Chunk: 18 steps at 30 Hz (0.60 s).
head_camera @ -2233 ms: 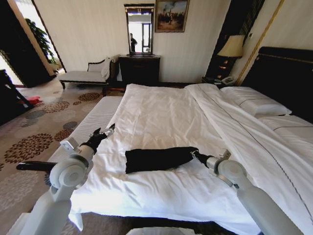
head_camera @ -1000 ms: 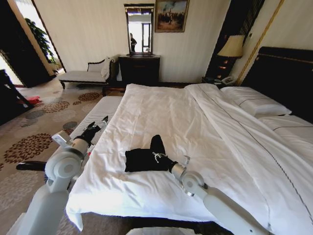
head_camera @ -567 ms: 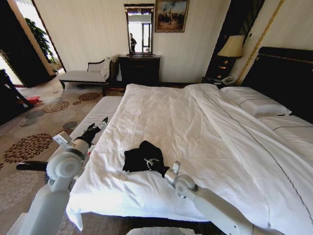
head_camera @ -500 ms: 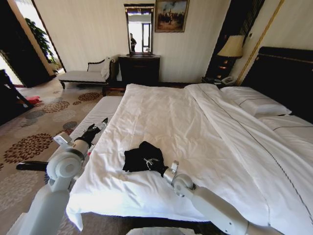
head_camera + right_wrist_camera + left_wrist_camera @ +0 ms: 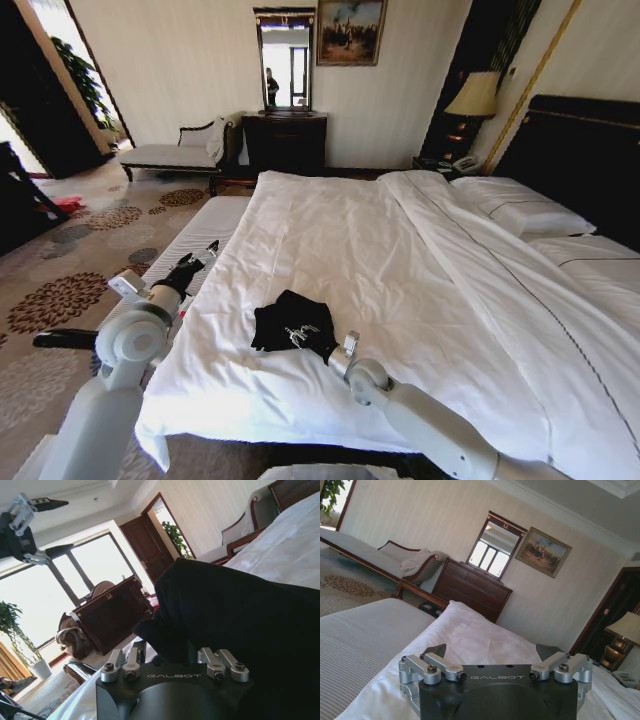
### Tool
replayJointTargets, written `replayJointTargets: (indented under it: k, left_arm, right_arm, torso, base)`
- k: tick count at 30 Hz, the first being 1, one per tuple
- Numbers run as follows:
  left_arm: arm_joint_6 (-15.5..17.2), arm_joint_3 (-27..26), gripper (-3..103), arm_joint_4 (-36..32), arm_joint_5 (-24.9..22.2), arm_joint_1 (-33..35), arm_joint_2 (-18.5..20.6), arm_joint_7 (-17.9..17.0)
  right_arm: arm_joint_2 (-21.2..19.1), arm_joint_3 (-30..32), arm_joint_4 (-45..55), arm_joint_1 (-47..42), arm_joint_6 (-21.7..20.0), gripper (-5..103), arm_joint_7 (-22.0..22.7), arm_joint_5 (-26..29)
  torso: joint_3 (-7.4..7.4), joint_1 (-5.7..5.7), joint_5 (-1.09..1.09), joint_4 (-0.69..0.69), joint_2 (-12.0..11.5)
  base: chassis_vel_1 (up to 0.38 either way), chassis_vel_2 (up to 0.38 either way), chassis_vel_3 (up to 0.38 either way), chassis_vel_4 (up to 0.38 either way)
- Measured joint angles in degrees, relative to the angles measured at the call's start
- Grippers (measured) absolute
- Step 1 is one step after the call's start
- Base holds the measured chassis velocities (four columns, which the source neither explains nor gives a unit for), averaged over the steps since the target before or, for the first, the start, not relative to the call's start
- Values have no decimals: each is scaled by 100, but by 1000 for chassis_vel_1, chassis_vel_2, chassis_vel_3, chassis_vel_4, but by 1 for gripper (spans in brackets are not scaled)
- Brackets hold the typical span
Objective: Fold the clothes on the bed.
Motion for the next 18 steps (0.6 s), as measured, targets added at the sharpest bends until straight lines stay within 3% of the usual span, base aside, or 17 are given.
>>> replayJointTargets:
  k: [3, 9, 12, 18]
  left_arm:
    - [1, -9, 100, -3, 8, 32, 0, -1]
    - [2, 27, 100, 60, -7, 29, -4, -2]
    - [23, 263, 100, 184, 20, -30, -45, -2]
    - [131, 879, 100, 310, 336, -161, -49, 134]
  right_arm:
    - [-83, 0, 262, -96, 76, 60, -135, -4]
    - [-212, 27, 777, -256, 274, 77, -270, 135]
    - [-222, 334, 933, -335, 329, 92, -289, 407]
    - [-242, 1122, 742, -462, 362, 99, 63, 528]
  torso:
    - [0, 0, 0, 0, 0]
    - [0, 0, 1, 0, 0]
    - [0, 0, 0, 0, 0]
    - [1, 0, 2, 0, 0]
  base:
    - [0, 0, 0, 0]
    - [0, 0, 0, 0]
    - [0, 0, 0, 0]
    - [0, 0, 0, 0]
